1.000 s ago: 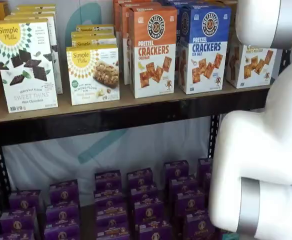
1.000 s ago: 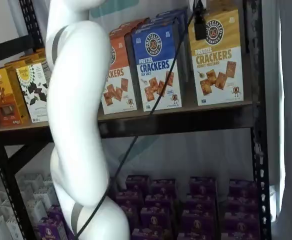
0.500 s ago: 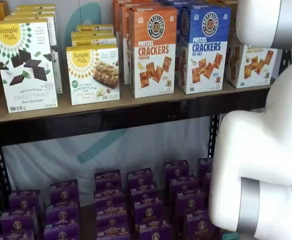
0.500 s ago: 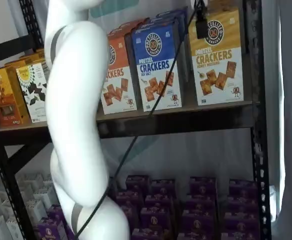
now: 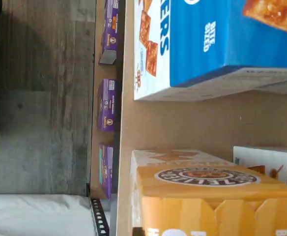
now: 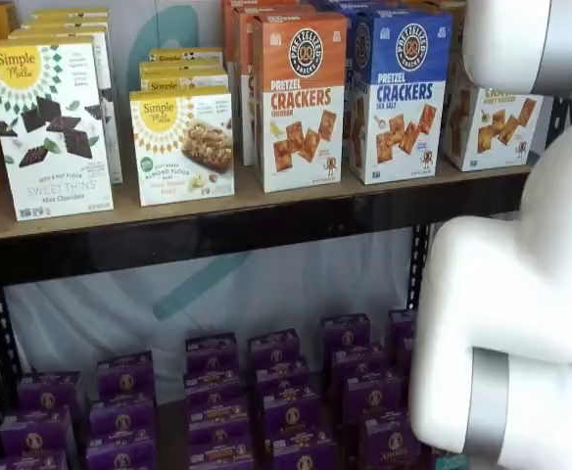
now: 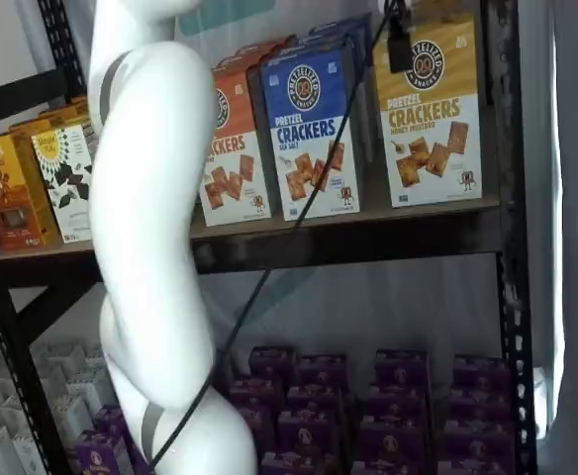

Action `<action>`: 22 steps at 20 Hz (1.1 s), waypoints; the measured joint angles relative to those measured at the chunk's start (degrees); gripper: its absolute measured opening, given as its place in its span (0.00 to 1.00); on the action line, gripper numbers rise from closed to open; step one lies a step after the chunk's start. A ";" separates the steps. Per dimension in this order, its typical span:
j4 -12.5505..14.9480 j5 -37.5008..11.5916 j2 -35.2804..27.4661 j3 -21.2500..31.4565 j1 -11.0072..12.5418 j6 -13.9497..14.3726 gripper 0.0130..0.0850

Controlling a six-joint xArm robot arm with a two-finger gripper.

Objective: Retrieve the yellow and white box located on the top shelf, the sixth one from the left

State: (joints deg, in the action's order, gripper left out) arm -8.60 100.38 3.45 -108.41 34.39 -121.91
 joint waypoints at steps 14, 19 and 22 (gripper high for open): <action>1.77 4.04 2.48 -0.35 -0.50 0.25 0.61; 2.89 5.73 5.32 1.60 -0.56 0.04 0.61; 3.70 6.73 7.75 3.59 -0.61 -0.14 0.61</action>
State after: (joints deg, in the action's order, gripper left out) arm -4.89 107.11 11.20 -104.82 33.78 -122.05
